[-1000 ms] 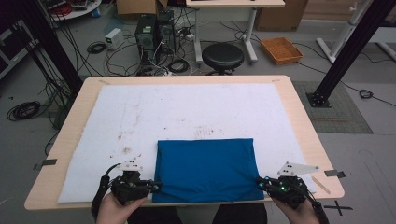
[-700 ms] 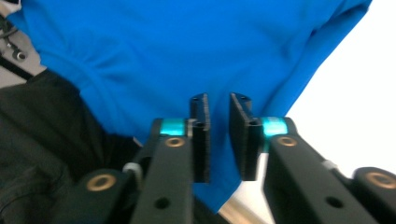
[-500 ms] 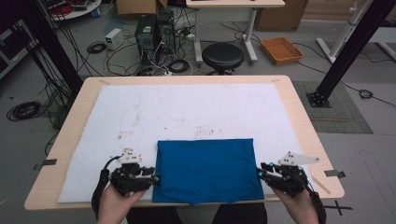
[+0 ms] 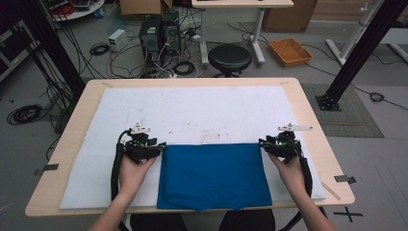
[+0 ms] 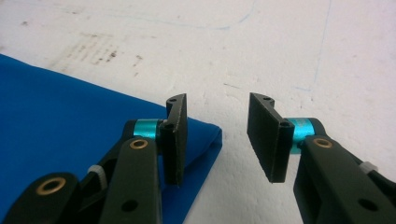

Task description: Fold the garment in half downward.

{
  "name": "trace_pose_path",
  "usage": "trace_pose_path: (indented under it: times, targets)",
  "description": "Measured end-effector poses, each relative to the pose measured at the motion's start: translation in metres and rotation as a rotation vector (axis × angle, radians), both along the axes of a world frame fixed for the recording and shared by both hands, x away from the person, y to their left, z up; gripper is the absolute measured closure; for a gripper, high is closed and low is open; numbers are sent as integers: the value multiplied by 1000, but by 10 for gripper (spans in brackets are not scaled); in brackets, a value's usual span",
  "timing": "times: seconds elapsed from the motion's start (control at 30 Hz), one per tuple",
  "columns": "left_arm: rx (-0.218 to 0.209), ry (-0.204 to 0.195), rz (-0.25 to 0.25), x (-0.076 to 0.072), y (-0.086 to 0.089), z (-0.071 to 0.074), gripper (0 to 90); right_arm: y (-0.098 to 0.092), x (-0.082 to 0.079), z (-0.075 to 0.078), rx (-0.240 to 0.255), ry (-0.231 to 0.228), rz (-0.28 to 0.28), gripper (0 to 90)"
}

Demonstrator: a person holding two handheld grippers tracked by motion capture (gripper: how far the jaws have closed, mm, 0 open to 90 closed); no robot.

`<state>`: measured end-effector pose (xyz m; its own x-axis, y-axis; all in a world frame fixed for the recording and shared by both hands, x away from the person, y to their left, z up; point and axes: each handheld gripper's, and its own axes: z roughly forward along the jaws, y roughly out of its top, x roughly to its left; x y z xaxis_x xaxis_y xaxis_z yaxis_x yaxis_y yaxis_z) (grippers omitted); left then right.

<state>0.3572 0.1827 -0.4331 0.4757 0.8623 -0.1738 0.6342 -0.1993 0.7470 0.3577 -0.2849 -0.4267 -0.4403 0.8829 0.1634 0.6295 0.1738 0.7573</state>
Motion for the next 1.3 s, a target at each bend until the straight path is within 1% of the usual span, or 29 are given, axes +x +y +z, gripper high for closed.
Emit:
trace_pose_path:
  times: [0.07,0.13,0.17,0.2,0.23,0.3,0.33,0.37,0.4,0.43,0.53,0.63,0.67,0.73,0.77,0.8,0.83,0.87,0.93,0.97,1.03,1.07,1.1,1.13,1.17,1.2,1.3]
  targets:
    - [8,20,-6,5,-3,-5,532,2,4,-4,-6,15,2,586]
    - [11,39,-14,7,-6,-9,536,3,6,-8,-2,36,13,586]
    - [26,43,-22,6,-7,-10,549,3,7,-9,-5,44,17,592]
    - [44,28,-23,5,-8,-10,563,4,7,-11,-8,52,22,614]
    - [57,26,-31,4,-9,-9,601,5,8,-13,-15,60,30,633]
    - [64,18,-31,2,-8,-10,661,6,9,-17,-31,72,40,694]
    - [60,15,-30,1,-8,-10,695,6,9,-18,-36,77,46,725]
    - [59,16,-38,1,-7,-10,713,6,9,-19,-44,74,48,768]
    - [40,20,-44,0,-7,-11,751,6,9,-19,-42,71,59,811]
    - [34,25,-54,-1,-8,-11,807,5,9,-19,-39,69,62,828]
    - [79,-3,-73,-3,-11,-10,862,5,6,-19,-45,55,71,864]
    - [82,-6,-79,-1,-11,-9,874,5,6,-17,-53,37,75,871]
    - [75,-6,-79,0,-10,-9,875,5,6,-16,-52,35,75,872]
    - [64,-12,-77,3,-9,-9,875,4,8,-14,-51,23,77,873]
    - [58,-18,-75,5,-9,-8,875,3,9,-13,-47,29,72,873]
    - [43,-20,-68,8,-9,-8,875,3,12,-12,-50,26,75,873]
    - [41,-20,-71,12,-8,-7,875,2,15,-11,-53,24,79,873]
    - [31,-29,-66,15,-9,-7,875,2,18,-10,-62,16,81,873]
    - [27,-32,-60,24,-10,-6,875,2,28,-9,-74,24,83,873]
    - [26,-34,-51,29,-11,-6,875,2,32,-9,-77,17,88,873]
    - [38,-44,-49,38,-12,-5,875,3,42,-7,-86,22,82,873]
    - [36,-46,-39,42,-13,-5,875,4,46,-6,-91,19,77,873]
    - [47,-43,-43,46,-13,-4,875,4,50,-5,-96,12,74,873]
    - [50,-45,-38,50,-14,-4,875,5,54,-4,-97,1,70,873]
    - [55,-48,-35,53,-15,-4,875,5,58,-4,-97,13,59,873]
    - [63,-54,-35,56,-16,-4,875,6,62,-3,-100,12,60,873]
    - [76,-53,-28,62,-18,-5,874,6,70,-3,-106,3,53,873]
